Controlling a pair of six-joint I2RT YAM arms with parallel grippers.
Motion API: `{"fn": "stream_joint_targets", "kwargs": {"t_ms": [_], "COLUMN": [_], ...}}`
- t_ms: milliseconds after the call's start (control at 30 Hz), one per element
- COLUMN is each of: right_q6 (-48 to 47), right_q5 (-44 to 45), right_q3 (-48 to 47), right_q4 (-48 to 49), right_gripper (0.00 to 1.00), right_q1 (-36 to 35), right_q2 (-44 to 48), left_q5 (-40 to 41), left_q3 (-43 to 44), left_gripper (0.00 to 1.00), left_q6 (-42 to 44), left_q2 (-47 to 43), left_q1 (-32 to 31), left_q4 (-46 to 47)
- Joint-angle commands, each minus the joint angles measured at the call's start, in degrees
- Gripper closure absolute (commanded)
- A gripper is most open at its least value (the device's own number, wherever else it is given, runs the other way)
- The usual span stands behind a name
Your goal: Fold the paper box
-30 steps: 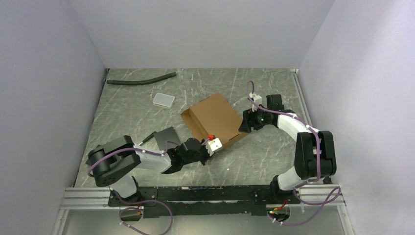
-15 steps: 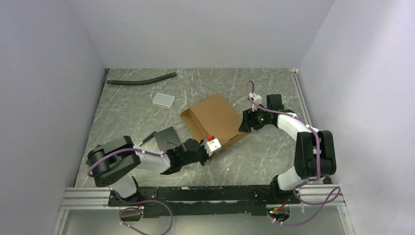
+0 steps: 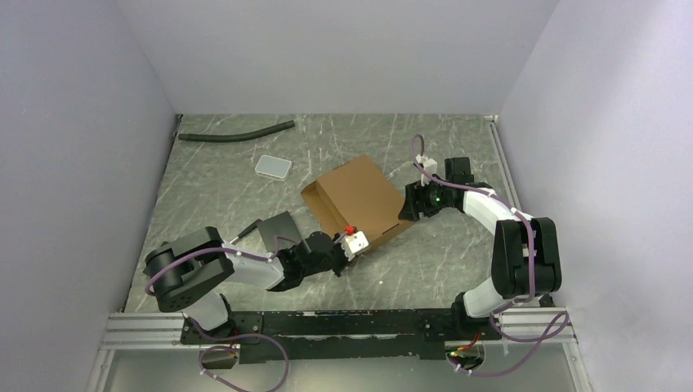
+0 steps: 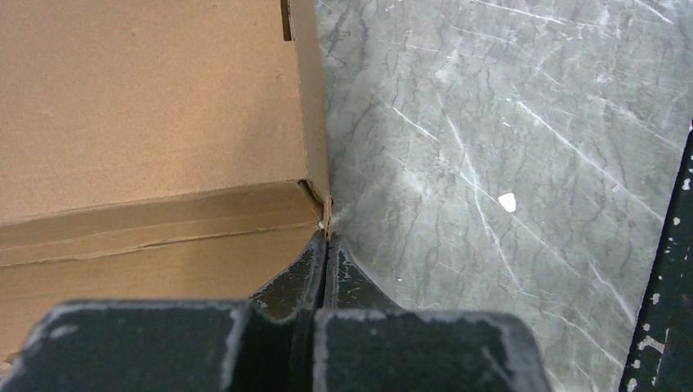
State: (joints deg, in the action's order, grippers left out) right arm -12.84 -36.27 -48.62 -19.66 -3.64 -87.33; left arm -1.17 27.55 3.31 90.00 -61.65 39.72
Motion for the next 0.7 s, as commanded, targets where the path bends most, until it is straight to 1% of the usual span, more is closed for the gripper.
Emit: {"fn": "stream_joint_targets", "kwargs": {"t_ms": [0, 133, 167, 233, 500, 667], "right_q6": [-1.73, -1.75, -1.75, -1.75, -1.75, -1.84], "right_q5": [4.98, 4.90, 4.86, 4.82, 4.76, 4.66], "right_q3": [-0.73, -0.69, -0.69, -0.69, -0.69, -0.69], "right_q4": [0.24, 0.24, 0.28, 0.24, 0.24, 0.24], "right_gripper": [0.30, 0.30, 0.30, 0.30, 0.30, 0.30], "right_q1": [-0.28, -0.29, -0.25, -0.27, -0.36, -0.33], "right_q2": [-1.45, -1.46, -1.52, -1.52, -1.47, -1.49], "left_q5": [1.04, 0.99, 2.45, 2.59, 1.70, -0.44], "left_q3": [0.23, 0.85, 0.92, 0.85, 2.33, 3.87], "left_gripper": [1.00, 1.00, 1.00, 1.00, 1.00, 1.00], "left_q6": [-0.98, -1.78, -2.03, -2.49, -2.96, -2.96], "left_q2": [-1.24, -0.97, -0.96, -1.09, -1.50, -1.20], "left_q1": [-0.05, 0.20, 0.33, 0.62, 1.83, 1.88], "left_q4": [-1.52, -2.20, -2.38, -2.38, -4.15, -5.44]}}
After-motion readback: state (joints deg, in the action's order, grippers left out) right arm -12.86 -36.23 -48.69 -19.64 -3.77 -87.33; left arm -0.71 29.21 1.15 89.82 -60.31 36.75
